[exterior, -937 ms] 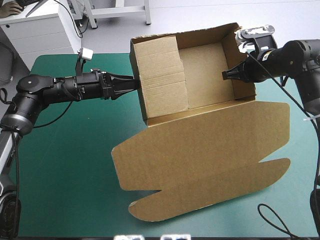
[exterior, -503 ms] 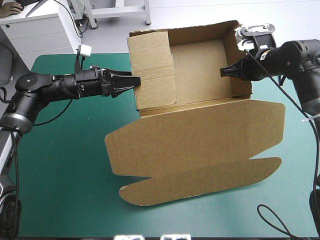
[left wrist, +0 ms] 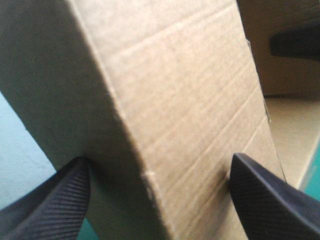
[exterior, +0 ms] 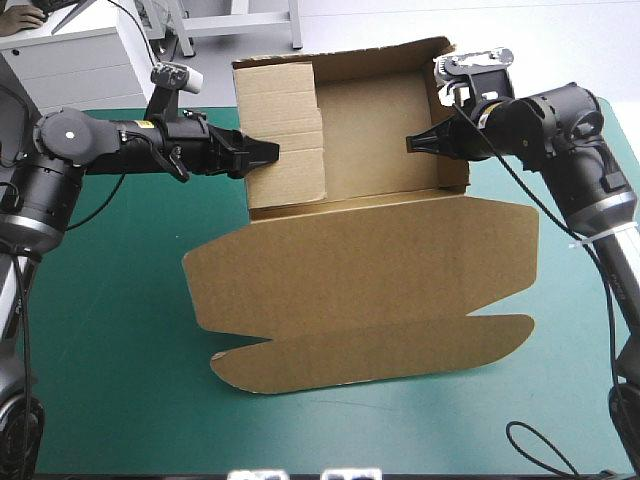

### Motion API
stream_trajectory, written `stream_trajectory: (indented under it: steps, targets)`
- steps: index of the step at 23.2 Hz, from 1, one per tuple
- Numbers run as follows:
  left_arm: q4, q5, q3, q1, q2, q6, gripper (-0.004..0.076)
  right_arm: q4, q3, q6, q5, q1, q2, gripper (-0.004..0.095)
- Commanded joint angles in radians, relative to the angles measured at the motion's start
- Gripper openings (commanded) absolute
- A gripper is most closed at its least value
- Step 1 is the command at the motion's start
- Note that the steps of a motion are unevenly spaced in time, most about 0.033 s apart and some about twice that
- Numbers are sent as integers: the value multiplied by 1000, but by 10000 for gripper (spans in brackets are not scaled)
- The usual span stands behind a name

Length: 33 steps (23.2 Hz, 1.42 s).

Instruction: Fold the box

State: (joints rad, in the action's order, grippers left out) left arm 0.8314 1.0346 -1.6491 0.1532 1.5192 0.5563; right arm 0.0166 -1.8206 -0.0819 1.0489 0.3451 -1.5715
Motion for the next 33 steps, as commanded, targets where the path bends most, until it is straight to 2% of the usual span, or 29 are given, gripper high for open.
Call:
stream_trajectory:
  steps: [1, 9, 12, 14, 17, 20, 25, 33]
  targets:
    - [-218, -120, -89, 91, -41, -207, 539, -60, -28, -21, -90, 11, 37, -12]
    - [-782, -193, -110, 301, -28, -572, 491, -99, -28, 0, -88, 11, 36, -12]
    - [-822, -193, -110, 319, -16, -620, 443, -141, -28, 31, -95, 11, 35, -14]
    - [-820, -193, -110, 319, -13, -652, 365, -149, -28, 35, -95, 11, 33, -14]
    - [-812, -189, -110, 319, -13, -698, 165, -145, -28, 35, -103, 7, 29, -14]
    - [-812, -189, -110, 319, -13, -709, 78, -145, -28, 35, -109, 7, 29, -14]
    - [-812, -187, -110, 319, -11, -670, 5, -85, -28, 38, -69, 7, 26, -14]
    - [-825, -74, -110, 319, 88, -612, 5, -58, -28, 90, 104, 7, -85, -14]
